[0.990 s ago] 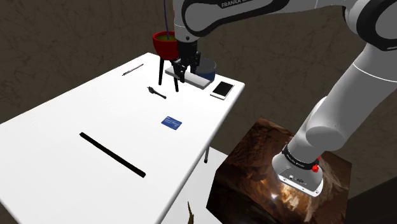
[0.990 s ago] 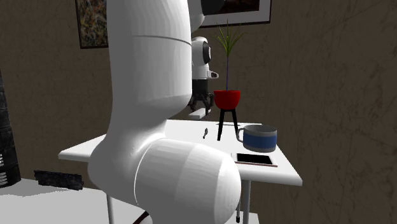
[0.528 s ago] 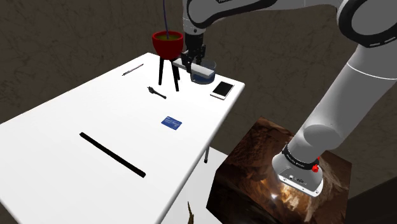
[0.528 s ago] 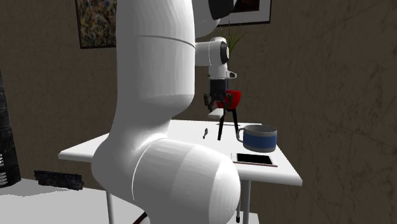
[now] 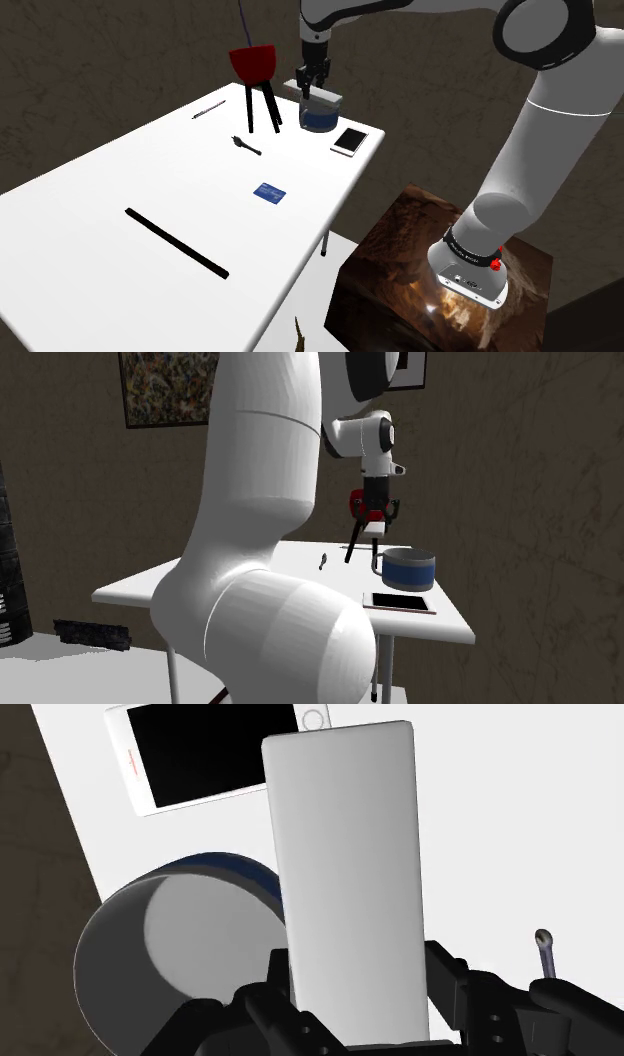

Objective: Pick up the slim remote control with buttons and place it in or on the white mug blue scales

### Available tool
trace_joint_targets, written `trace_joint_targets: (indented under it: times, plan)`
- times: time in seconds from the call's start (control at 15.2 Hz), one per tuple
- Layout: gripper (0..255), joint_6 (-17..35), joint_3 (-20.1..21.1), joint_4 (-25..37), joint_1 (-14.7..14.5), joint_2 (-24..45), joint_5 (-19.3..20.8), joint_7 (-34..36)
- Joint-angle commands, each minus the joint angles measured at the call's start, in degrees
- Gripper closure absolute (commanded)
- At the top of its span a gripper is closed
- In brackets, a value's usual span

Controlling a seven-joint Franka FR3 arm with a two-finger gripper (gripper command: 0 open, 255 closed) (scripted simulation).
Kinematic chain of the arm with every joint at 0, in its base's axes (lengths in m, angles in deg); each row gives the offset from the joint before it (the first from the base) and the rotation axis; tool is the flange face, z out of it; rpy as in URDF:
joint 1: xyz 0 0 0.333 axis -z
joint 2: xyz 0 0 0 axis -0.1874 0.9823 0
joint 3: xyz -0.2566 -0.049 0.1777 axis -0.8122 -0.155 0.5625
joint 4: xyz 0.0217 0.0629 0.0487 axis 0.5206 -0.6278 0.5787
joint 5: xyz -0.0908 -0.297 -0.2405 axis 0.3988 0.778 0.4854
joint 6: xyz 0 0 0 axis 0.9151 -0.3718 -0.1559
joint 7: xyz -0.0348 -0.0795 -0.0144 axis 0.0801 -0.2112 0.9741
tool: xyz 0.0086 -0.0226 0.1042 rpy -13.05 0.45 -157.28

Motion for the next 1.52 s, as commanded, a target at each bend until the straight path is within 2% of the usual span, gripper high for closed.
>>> trace_joint_targets:
  times: [0.0, 0.33, 1.19, 1.45]
  plan:
    - [255, -0.84, -0.99, 2.96, 1.30, 2.01, 0.08, -2.40]
    - [255, -3.39, -2.91, 12.11, 4.15, 8.50, 0.16, -7.37]
    - [255, 6.41, -2.99, 3.61, 4.24, 9.81, 0.39, -7.06]
    - [255, 6.41, -2.99, 3.61, 4.24, 9.81, 0.39, -7.06]
